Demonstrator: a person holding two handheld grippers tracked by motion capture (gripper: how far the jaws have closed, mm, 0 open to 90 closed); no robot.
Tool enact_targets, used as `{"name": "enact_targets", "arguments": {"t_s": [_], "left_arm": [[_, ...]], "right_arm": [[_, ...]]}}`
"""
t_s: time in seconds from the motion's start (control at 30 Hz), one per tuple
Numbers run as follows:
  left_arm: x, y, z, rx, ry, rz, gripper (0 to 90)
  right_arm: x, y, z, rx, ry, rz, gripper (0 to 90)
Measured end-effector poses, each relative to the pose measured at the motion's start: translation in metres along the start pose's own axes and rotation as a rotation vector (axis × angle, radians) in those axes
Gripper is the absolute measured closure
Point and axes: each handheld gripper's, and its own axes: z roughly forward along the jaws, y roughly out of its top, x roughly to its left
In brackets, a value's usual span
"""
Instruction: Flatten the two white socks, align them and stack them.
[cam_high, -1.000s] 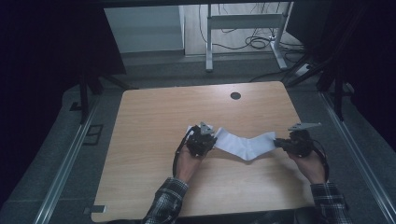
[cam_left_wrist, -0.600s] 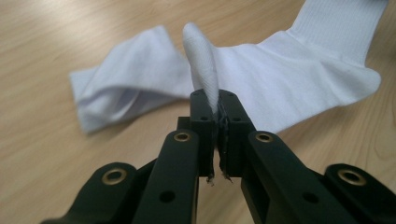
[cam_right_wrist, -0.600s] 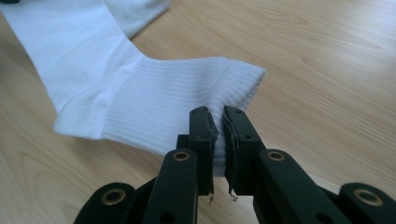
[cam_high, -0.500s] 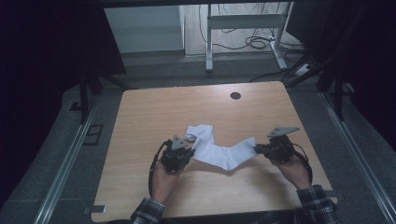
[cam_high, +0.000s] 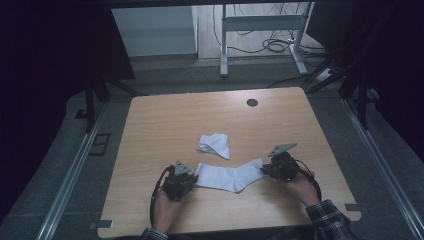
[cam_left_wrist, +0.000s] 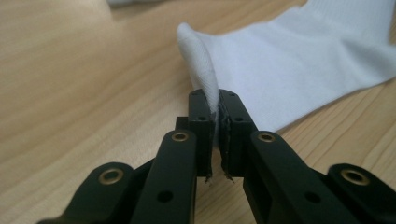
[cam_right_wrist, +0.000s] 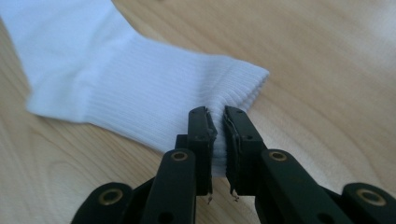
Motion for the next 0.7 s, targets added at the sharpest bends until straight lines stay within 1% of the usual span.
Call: {"name": "enact_targets", "arguments": {"t_s": [0.07, 0.1, 0.13, 0.17, 0.2, 0.23, 0.27, 0.33, 0.43, 0.47, 0.53, 0.63, 0.67, 0.7], "left_arm": [[0.001, -0.003, 0.003, 0.009, 0.007, -0.005, 82.2], [0.002, -0.003, 0.003, -0.001, 0.012, -0.014, 74.7], [0.002, -0.002, 0.003, 0.0, 0.014, -0.02, 74.7], [0.003, -0.001, 0.001, -0.01, 0.016, -0.023, 69.7], [0.004, 0.001, -0.001, -0.017, 0.021, -0.025, 69.7], [0.006, 0.003, -0.004, -0.025, 0.025, -0.024, 67.5], [0.008, 0.005, -0.006, -0.036, 0.025, -0.033, 66.4], [0.011, 0.01, -0.01, -0.055, 0.032, -0.039, 62.7], [0.019, 0.019, -0.013, -0.073, 0.053, -0.045, 58.7], [0.021, 0.023, -0.013, -0.079, 0.055, -0.05, 57.1], [0.027, 0.03, -0.013, -0.09, 0.049, -0.065, 56.6], [0.032, 0.043, -0.009, -0.098, 0.043, -0.08, 54.6], [0.035, 0.05, -0.007, -0.098, 0.043, -0.077, 53.9], [0.036, 0.054, -0.005, -0.097, 0.046, -0.078, 53.9]], "right_arm": [[0.0, -0.001, 0.001, 0.001, 0.003, 0.003, 77.4], [0.0, -0.001, -0.001, -0.01, 0.0, -0.001, 72.7], [0.0, -0.001, -0.001, -0.01, 0.0, -0.001, 72.7], [0.0, 0.0, -0.005, -0.028, -0.011, -0.003, 69.0], [0.0, 0.0, -0.005, -0.028, -0.011, -0.003, 69.0], [-0.001, 0.0, -0.006, -0.036, -0.012, 0.001, 67.8], [-0.002, 0.0, -0.008, -0.044, -0.014, 0.002, 65.5], [-0.007, -0.001, -0.013, -0.061, -0.024, 0.013, 64.2], [-0.014, -0.003, -0.017, -0.077, -0.031, 0.028, 61.5], [-0.018, -0.006, -0.018, -0.078, -0.04, 0.038, 59.6], [-0.02, -0.006, -0.019, -0.079, -0.043, 0.043, 59.0], [-0.027, -0.01, -0.021, -0.081, -0.057, 0.059, 57.1], [-0.031, -0.012, -0.022, -0.08, -0.073, 0.061, 56.0], [-0.031, -0.012, -0.022, -0.08, -0.073, 0.061, 56.0]]}}
